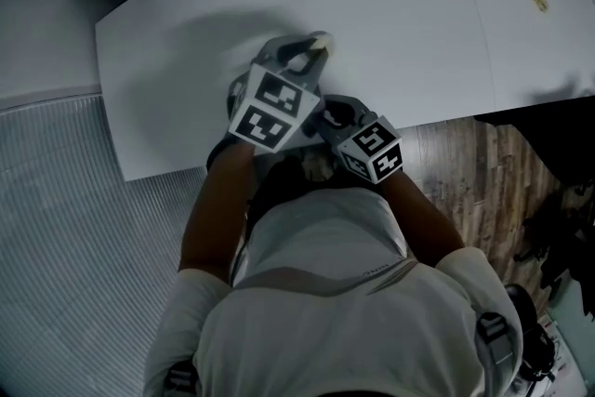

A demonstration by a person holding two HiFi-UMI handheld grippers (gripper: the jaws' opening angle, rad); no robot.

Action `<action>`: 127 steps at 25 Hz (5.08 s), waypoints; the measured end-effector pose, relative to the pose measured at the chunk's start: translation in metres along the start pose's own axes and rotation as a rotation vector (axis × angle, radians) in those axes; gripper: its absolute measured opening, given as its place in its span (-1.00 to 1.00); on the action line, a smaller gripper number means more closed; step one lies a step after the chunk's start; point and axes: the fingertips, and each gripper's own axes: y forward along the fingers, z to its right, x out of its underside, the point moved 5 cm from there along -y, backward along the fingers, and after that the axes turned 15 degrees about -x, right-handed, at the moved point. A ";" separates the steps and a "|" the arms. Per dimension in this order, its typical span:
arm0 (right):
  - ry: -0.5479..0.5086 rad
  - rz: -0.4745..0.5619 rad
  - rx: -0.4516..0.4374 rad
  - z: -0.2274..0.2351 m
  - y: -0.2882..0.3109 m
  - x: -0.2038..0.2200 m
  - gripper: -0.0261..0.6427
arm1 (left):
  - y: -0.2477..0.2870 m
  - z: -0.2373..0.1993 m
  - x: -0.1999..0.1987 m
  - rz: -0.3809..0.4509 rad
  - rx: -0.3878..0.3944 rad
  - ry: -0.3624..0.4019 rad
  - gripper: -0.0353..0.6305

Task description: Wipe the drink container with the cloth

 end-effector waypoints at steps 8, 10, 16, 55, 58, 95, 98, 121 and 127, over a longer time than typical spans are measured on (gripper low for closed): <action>-0.026 0.027 0.005 0.019 0.014 -0.024 -0.63 | 0.006 0.001 0.003 -0.036 0.005 0.003 -0.69; 0.021 0.070 0.020 0.027 0.017 -0.028 -0.63 | 0.007 0.001 0.006 -0.054 0.014 0.004 -0.70; 0.233 0.221 0.017 0.049 0.011 -0.024 -0.63 | 0.010 0.002 0.004 -0.067 0.011 0.003 -0.70; 0.267 0.352 0.122 0.039 -0.060 -0.031 -0.62 | 0.011 0.001 0.001 -0.103 0.042 -0.042 -0.69; 0.110 0.222 0.194 0.042 -0.050 -0.038 -0.62 | 0.011 0.003 0.000 -0.108 0.038 -0.038 -0.70; 0.366 0.626 0.124 0.107 -0.114 -0.114 -0.61 | 0.008 0.001 -0.001 -0.094 0.036 -0.049 -0.70; 0.393 0.658 0.064 0.113 -0.107 -0.123 -0.61 | 0.008 0.002 -0.002 -0.098 0.039 -0.046 -0.70; 0.397 -0.113 0.135 0.167 -0.027 -0.038 -0.64 | 0.008 -0.004 -0.001 -0.090 0.034 -0.050 -0.70; 0.364 -0.220 0.114 0.175 -0.022 -0.024 -0.64 | 0.007 -0.001 0.001 -0.085 0.026 -0.058 -0.69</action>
